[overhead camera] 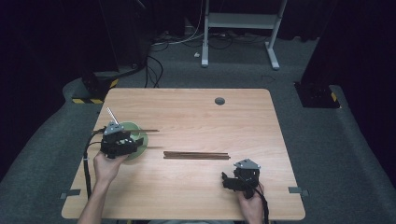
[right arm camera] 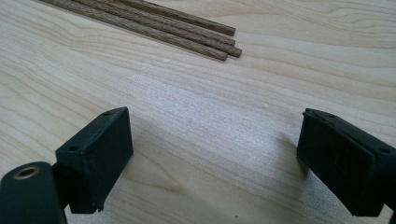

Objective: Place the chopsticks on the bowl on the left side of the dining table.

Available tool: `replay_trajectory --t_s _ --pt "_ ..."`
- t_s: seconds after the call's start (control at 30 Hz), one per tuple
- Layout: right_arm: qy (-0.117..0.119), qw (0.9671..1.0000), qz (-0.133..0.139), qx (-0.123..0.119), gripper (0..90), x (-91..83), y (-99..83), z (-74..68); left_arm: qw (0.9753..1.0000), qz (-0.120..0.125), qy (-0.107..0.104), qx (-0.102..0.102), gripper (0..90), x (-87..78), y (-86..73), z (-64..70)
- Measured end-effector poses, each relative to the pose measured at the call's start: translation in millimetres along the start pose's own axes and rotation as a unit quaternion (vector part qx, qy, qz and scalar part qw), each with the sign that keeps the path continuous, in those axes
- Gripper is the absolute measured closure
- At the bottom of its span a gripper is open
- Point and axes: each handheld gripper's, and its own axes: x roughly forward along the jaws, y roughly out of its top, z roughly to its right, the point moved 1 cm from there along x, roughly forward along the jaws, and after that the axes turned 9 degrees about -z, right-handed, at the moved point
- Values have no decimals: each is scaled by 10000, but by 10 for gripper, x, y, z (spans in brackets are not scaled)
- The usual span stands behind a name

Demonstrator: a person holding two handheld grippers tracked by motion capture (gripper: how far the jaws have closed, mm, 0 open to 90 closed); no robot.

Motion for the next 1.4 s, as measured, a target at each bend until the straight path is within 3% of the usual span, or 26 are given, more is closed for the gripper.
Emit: replay_trajectory --t_s 1.4 --pt "-1 10000 0 1 101 0 0 -1 9990 95 -402 196 335 110 68 290"
